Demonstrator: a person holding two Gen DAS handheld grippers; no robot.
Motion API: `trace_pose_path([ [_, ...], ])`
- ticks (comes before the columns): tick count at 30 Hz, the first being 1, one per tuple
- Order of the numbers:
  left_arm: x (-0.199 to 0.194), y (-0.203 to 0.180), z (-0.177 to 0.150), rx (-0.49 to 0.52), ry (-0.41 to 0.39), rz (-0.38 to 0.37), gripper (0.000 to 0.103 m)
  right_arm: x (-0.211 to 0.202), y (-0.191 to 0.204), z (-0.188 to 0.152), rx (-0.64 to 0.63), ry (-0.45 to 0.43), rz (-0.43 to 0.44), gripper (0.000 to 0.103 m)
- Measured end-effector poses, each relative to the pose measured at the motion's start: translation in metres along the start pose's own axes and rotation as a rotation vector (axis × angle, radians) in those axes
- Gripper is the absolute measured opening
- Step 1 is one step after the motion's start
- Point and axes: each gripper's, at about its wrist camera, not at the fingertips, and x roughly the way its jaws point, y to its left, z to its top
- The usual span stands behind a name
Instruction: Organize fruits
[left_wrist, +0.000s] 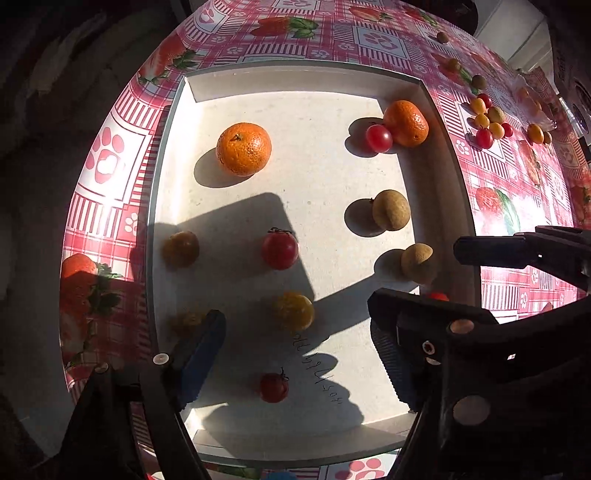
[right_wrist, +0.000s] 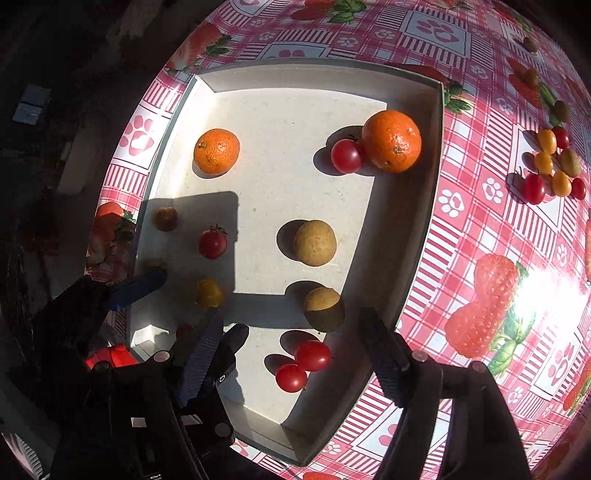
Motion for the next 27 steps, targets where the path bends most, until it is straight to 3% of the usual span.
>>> trace_pose_path([
  [1,-0.003,-0.003,0.001,-0.005,0.002,-0.008,0.082,-0.003,0.001,0.000,0.003,-0.004,-0.001,0.082],
  [3,-0.008,-0.003,0.001,-0.006,-0.001,0.002,0.099,-0.012,0.004,-0.002,0.002,-0.014,-0.020,0.085],
  [4,-0.012,-0.003,0.001,-0.004,-0.009,0.016,0.103,-0.016,0.005,-0.002,-0.002,-0.021,-0.035,0.086],
  [7,-0.021,-0.008,-0.001,0.014,-0.008,0.037,0.103,-0.030,0.006,-0.008,-0.014,-0.046,-0.085,0.090],
  [9,-0.027,-0.011,-0.002,0.023,-0.018,0.032,0.103,-0.035,0.005,-0.009,-0.014,-0.052,-0.134,0.103],
  [12,-0.037,-0.012,-0.003,0.014,-0.034,0.057,0.103,-0.042,-0.002,-0.016,0.000,-0.049,-0.162,0.103],
  [19,-0.037,-0.010,-0.001,0.055,0.048,0.132,0.103,-0.051,-0.004,-0.029,0.018,-0.019,-0.164,0.103],
  [27,-0.050,-0.024,-0.008,0.186,0.077,0.100,0.103,-0.063,-0.001,-0.032,0.009,0.005,-0.156,0.103],
])
